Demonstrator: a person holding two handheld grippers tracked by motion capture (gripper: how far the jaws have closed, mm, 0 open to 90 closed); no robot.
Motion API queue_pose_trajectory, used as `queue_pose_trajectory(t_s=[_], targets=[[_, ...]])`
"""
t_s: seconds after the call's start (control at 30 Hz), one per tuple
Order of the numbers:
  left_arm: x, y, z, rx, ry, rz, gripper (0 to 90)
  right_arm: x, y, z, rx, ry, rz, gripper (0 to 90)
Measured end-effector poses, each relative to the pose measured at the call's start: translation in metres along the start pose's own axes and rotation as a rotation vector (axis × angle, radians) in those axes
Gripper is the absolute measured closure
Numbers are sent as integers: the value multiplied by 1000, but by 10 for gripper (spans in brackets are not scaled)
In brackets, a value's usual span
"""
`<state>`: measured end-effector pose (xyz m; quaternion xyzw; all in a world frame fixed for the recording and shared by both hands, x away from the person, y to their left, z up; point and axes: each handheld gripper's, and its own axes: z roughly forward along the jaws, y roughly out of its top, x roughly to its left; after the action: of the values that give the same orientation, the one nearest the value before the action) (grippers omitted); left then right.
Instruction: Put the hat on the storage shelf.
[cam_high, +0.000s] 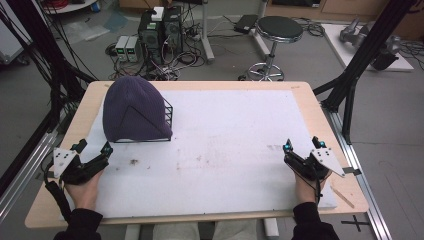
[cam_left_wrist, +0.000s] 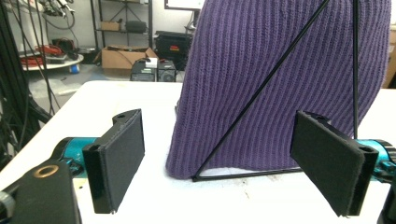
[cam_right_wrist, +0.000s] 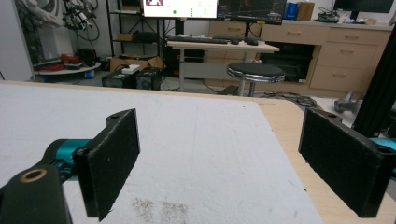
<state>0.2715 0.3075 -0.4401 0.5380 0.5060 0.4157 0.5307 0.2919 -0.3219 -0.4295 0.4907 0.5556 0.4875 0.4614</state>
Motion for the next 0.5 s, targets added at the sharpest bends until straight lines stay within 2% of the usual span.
queue_pose_trajectory(t_s=[0.23,0.5], targets=[[3,-1,-2,-2,0,-12,182,-4,-9,1,19,-3,-6,118],[2,-3,-1,2,-6,-16,182,4,-10,3,23,32,-31,118]])
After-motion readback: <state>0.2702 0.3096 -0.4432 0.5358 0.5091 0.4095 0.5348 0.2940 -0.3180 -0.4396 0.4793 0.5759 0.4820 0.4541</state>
